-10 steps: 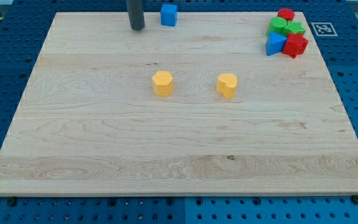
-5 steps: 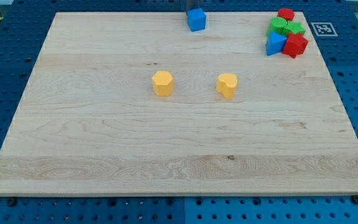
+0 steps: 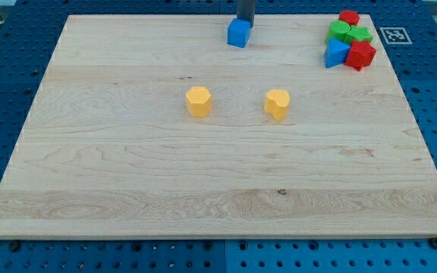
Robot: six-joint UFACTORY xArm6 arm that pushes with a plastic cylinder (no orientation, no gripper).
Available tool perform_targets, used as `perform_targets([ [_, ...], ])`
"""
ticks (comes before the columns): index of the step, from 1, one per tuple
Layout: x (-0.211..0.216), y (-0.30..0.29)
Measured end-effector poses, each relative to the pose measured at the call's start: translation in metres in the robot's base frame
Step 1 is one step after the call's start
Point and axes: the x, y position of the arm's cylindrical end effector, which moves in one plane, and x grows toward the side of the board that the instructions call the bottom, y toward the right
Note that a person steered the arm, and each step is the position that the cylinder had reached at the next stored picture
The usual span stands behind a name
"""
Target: Move the blue cube close to the yellow hexagon
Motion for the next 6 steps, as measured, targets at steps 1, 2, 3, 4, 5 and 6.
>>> perform_targets([
  [1,0.011,-0.004],
  [2,0.015,-0.022],
  [3,0.029,-0.031],
  [4,0.059,-0.031],
  [5,0.082,-0.032],
  [6,0.101,-0.041],
])
